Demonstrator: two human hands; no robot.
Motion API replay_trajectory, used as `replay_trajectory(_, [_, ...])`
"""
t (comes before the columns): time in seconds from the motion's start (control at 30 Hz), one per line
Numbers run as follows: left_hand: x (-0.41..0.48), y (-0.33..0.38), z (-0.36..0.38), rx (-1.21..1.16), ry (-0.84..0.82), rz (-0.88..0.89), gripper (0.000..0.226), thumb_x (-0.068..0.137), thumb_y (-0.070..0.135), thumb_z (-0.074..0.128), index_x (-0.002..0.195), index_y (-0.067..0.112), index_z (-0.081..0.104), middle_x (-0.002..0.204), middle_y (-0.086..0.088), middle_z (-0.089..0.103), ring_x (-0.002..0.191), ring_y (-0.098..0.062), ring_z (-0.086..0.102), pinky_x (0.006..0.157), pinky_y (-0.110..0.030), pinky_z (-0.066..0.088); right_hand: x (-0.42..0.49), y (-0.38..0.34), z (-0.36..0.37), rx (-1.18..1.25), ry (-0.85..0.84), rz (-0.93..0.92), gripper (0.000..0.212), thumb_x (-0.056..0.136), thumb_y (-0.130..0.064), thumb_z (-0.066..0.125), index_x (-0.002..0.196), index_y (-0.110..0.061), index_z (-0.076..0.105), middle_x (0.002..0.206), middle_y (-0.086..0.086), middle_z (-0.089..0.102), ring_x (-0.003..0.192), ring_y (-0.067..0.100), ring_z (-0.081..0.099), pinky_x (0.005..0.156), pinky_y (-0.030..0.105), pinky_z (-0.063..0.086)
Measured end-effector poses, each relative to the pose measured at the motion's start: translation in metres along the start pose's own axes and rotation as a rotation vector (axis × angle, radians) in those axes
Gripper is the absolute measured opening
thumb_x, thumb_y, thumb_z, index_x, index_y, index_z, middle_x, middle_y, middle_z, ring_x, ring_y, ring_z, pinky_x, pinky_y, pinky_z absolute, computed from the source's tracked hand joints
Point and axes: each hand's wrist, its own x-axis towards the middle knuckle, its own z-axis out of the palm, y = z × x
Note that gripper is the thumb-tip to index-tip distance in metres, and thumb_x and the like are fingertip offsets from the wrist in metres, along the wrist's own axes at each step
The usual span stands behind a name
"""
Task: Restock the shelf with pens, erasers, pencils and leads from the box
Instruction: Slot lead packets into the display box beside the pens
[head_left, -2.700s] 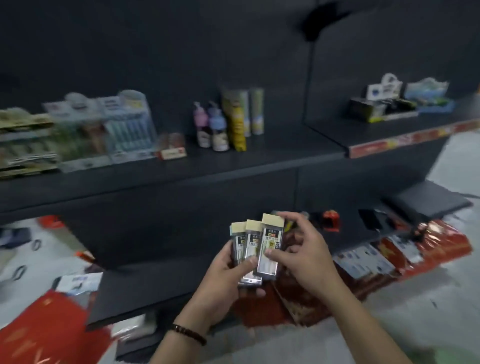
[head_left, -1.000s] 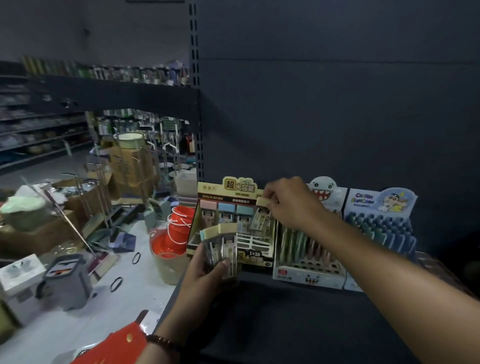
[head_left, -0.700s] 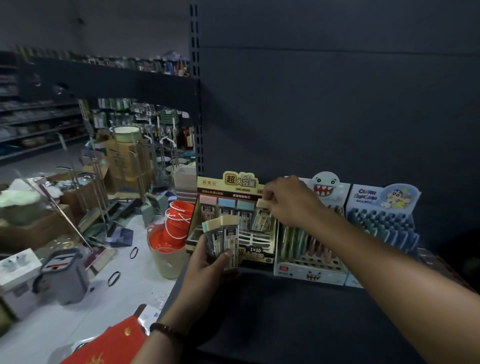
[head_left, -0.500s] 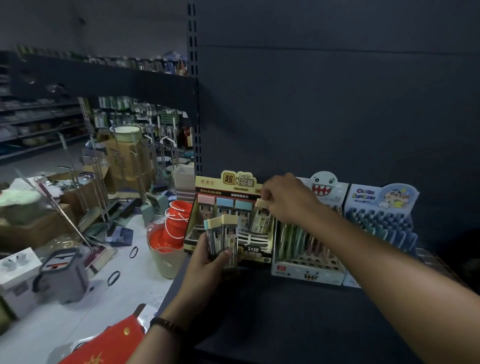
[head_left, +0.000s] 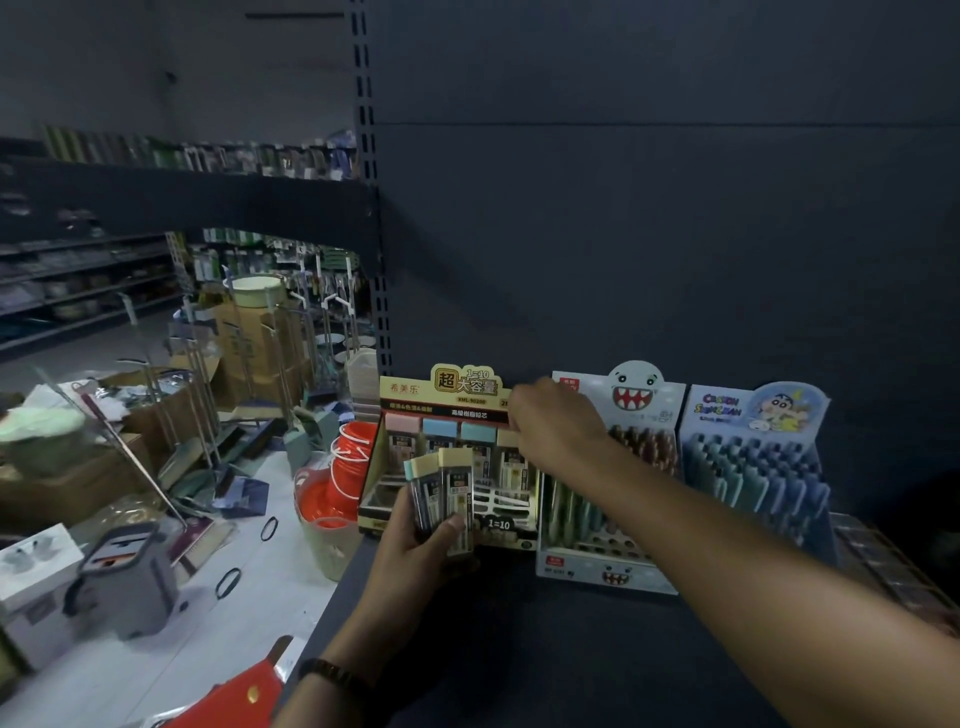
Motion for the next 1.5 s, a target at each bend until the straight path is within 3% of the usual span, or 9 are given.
replay_trajectory(0.1, [-0.003,0.003,0.0,-0.049,-0.002,0.02,0.044,0.104,0.004,0.061,0.135,0.036,0.058,0.129,-0.004,0.075,0.113,-0.031,0.075,0.091,-0.063,0.061,0.0,0.0,-0.002,-0.051,-0.014,-0.024,0.013,0.094,-0.001,0.064,0.092,-0.012,0.07,0.077,0.002,0.055,0.071,0.024,0.056,0.07,0.039,0.056])
replay_trajectory(0.2, [-0.006,0.01,0.002,-0.118,-0.034,0.014,0.043,0.104,0.004,0.061,0.136,0.032,0.058,0.126,-0.008,0.076,0.112,-0.035,0.075,0.091,-0.065,0.06,0.003,0.008,-0.007,0.045,0.004,0.014,0.021,0.097,-0.032,0.07,0.084,-0.016,0.066,0.084,0.001,0.065,0.073,0.02,0.062,0.069,0.037,0.055])
replay_trajectory(0.33, [-0.004,0.018,0.008,-0.103,-0.079,0.046,0.041,0.103,0.004,0.062,0.136,0.027,0.06,0.125,-0.008,0.076,0.111,-0.034,0.075,0.09,-0.061,0.062,-0.007,0.016,-0.023,0.535,0.026,-0.076,0.028,0.097,-0.049,0.07,0.115,-0.031,0.079,0.1,-0.015,0.076,0.094,0.003,0.069,0.085,0.03,0.058])
replay_trajectory(0.43, [-0.003,0.022,0.012,-0.059,-0.136,0.059,0.041,0.103,0.005,0.062,0.137,0.029,0.059,0.126,-0.01,0.075,0.112,-0.038,0.074,0.091,-0.06,0.062,-0.017,0.016,-0.026,0.599,-0.06,-0.172,0.033,0.096,-0.045,0.075,0.126,-0.033,0.075,0.108,-0.019,0.076,0.104,-0.004,0.067,0.094,0.025,0.054])
replay_trajectory(0.57, [0.003,0.02,0.012,-0.025,-0.158,0.075,0.044,0.102,0.002,0.063,0.134,0.033,0.06,0.126,-0.015,0.073,0.114,-0.043,0.071,0.088,-0.056,0.061,-0.018,0.021,-0.023,0.717,-0.107,-0.218,0.01,0.095,-0.027,0.079,0.105,-0.029,0.082,0.094,-0.017,0.078,0.089,-0.004,0.071,0.08,0.019,0.055])
replay_trajectory(0.73, [0.005,0.016,0.01,-0.057,-0.1,0.067,0.03,0.107,0.015,0.055,0.131,0.032,0.063,0.122,-0.011,0.076,0.104,-0.034,0.075,0.076,-0.046,0.059,-0.013,0.034,-0.034,0.753,-0.108,-0.174,0.007,0.096,-0.021,0.079,0.102,-0.025,0.078,0.089,-0.006,0.078,0.073,0.012,0.075,0.068,0.03,0.061])
replay_trajectory(0.9, [0.005,0.0,0.001,-0.019,0.037,0.057,0.038,0.111,0.012,0.049,0.133,0.041,0.058,0.124,0.002,0.076,0.108,-0.026,0.077,0.082,-0.052,0.065,-0.008,0.049,-0.037,0.658,0.057,-0.045,0.009,0.096,-0.023,0.08,0.096,-0.031,0.075,0.085,-0.012,0.073,0.073,0.002,0.07,0.072,0.032,0.059])
replay_trajectory(1.13, [0.008,-0.005,-0.01,0.116,0.076,0.185,0.035,0.109,0.012,0.054,0.141,0.027,0.056,0.129,0.0,0.074,0.114,-0.024,0.075,0.086,-0.052,0.065,-0.008,0.035,-0.006,0.413,0.067,-0.031,0.01,0.096,-0.03,0.076,0.106,-0.03,0.074,0.1,-0.009,0.074,0.092,0.013,0.069,0.082,0.039,0.061])
replay_trajectory(1.5, [0.006,-0.011,-0.012,0.221,0.02,0.223,0.035,0.107,0.009,0.058,0.14,0.022,0.057,0.129,0.0,0.074,0.116,-0.021,0.074,0.089,-0.041,0.064,-0.006,0.027,0.01,0.267,0.016,-0.027,0.006,0.096,-0.029,0.075,0.102,-0.029,0.072,0.102,-0.005,0.073,0.095,0.018,0.067,0.081,0.043,0.06])
